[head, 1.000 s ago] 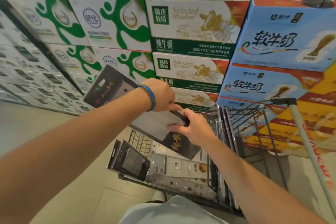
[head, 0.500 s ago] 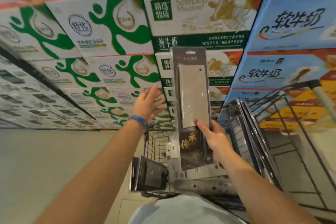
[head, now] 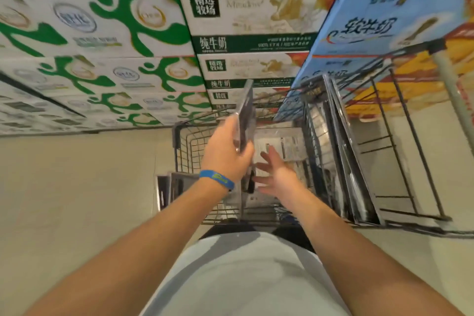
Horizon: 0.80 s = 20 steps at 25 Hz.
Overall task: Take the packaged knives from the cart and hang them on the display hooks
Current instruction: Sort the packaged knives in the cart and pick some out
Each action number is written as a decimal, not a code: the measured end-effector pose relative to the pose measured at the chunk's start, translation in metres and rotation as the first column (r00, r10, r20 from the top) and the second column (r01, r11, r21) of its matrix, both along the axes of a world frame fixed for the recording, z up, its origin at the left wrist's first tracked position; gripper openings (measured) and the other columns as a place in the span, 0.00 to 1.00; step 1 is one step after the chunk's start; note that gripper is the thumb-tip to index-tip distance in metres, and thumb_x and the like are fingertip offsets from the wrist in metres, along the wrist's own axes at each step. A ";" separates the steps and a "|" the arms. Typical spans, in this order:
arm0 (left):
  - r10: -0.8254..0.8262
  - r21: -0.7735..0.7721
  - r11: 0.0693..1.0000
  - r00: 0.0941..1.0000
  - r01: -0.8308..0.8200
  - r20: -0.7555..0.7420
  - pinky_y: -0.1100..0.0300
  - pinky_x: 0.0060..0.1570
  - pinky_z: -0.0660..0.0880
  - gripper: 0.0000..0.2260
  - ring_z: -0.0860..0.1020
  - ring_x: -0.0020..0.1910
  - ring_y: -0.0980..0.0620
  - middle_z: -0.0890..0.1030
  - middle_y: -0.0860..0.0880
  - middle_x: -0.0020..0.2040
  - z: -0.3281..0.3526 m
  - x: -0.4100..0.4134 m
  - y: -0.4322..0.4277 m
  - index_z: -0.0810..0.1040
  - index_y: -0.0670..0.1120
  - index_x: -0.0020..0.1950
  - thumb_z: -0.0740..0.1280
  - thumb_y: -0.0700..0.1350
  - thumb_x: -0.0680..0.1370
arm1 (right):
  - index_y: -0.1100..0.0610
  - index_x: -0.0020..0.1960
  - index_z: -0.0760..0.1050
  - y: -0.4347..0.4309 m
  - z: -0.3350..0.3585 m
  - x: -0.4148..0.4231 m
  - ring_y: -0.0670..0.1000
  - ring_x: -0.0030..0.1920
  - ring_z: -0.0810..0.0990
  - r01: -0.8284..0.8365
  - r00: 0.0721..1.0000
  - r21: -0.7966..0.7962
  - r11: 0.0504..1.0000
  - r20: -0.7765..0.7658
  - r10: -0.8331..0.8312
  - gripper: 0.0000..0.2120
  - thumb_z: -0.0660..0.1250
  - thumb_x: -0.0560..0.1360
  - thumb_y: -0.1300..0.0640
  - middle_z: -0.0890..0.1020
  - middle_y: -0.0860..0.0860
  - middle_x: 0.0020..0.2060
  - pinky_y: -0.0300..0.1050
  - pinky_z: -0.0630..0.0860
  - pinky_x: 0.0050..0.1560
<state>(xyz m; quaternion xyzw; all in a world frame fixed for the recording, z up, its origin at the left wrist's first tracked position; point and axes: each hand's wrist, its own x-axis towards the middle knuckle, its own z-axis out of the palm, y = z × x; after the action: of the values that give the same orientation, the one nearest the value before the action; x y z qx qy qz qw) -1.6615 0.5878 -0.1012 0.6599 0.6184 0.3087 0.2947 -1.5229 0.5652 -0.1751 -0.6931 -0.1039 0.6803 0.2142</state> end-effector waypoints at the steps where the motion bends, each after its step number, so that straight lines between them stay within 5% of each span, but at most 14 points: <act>1: -0.055 0.008 0.998 0.998 0.055 -0.024 0.72 0.45 0.70 0.17 0.74 0.44 0.66 0.77 0.58 0.45 0.004 0.002 -0.003 0.69 0.58 0.54 0.71 0.42 0.72 | 0.45 0.68 0.77 0.005 0.006 -0.005 0.59 0.59 0.82 0.066 0.995 0.049 0.997 -0.083 -0.062 0.25 0.56 0.81 0.32 0.84 0.48 0.60 0.64 0.74 0.66; 4: -0.100 -0.113 0.990 0.986 0.085 -0.131 0.59 0.47 0.74 0.24 0.76 0.51 0.52 0.79 0.52 0.54 -0.004 0.001 -0.023 0.69 0.57 0.70 0.66 0.48 0.73 | 0.45 0.59 0.82 0.020 0.018 -0.019 0.57 0.53 0.86 0.015 0.984 0.088 0.996 -0.179 0.002 0.30 0.55 0.76 0.24 0.87 0.50 0.53 0.59 0.82 0.55; 7: 0.011 -0.311 0.948 0.986 -0.063 -0.167 0.63 0.40 0.70 0.10 0.77 0.43 0.54 0.78 0.54 0.43 -0.024 -0.014 -0.056 0.76 0.52 0.53 0.62 0.57 0.79 | 0.52 0.54 0.81 0.012 0.011 -0.042 0.58 0.51 0.84 -0.284 0.958 -0.034 0.958 -0.056 0.282 0.32 0.55 0.76 0.25 0.85 0.55 0.47 0.57 0.80 0.60; 9: 0.119 -0.439 0.875 0.970 -0.204 -0.214 0.64 0.33 0.68 0.10 0.78 0.36 0.53 0.77 0.54 0.35 -0.034 -0.030 -0.065 0.72 0.52 0.41 0.62 0.54 0.81 | 0.53 0.55 0.78 -0.005 0.002 -0.064 0.58 0.52 0.81 -0.418 0.909 -0.066 0.906 -0.031 0.416 0.30 0.56 0.77 0.28 0.83 0.55 0.48 0.56 0.77 0.62; 13: 0.239 -0.356 0.858 0.901 -0.371 -0.362 0.72 0.24 0.66 0.12 0.77 0.27 0.63 0.73 0.58 0.26 -0.035 -0.061 -0.060 0.72 0.53 0.33 0.67 0.47 0.77 | 0.52 0.55 0.75 -0.019 -0.001 -0.096 0.51 0.43 0.75 -0.496 0.867 -0.050 0.867 0.023 0.498 0.26 0.58 0.79 0.30 0.78 0.53 0.46 0.44 0.72 0.43; 17: 0.201 -0.247 0.929 0.937 -0.274 -0.284 0.77 0.27 0.67 0.09 0.76 0.29 0.67 0.76 0.58 0.25 -0.037 -0.066 -0.081 0.72 0.55 0.36 0.69 0.46 0.74 | 0.36 0.55 0.71 -0.043 -0.010 -0.092 0.41 0.43 0.74 -0.482 0.876 0.285 0.829 0.181 0.447 0.12 0.51 0.83 0.35 0.77 0.44 0.45 0.41 0.71 0.42; 20: 0.214 -0.402 0.862 0.940 -0.310 -0.267 0.72 0.26 0.69 0.06 0.78 0.30 0.59 0.79 0.56 0.30 -0.046 -0.062 -0.096 0.73 0.55 0.47 0.67 0.46 0.73 | 0.43 0.56 0.71 -0.052 -0.029 -0.099 0.49 0.42 0.77 -0.559 0.826 0.121 0.820 0.159 0.540 0.17 0.49 0.83 0.35 0.79 0.48 0.45 0.44 0.69 0.37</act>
<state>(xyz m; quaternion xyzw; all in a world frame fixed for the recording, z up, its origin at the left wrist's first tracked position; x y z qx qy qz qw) -1.7237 0.4915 -0.1468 0.5151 0.7840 0.1267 0.3224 -1.6222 0.5132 -0.2037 -0.6524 -0.3671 0.6604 0.0580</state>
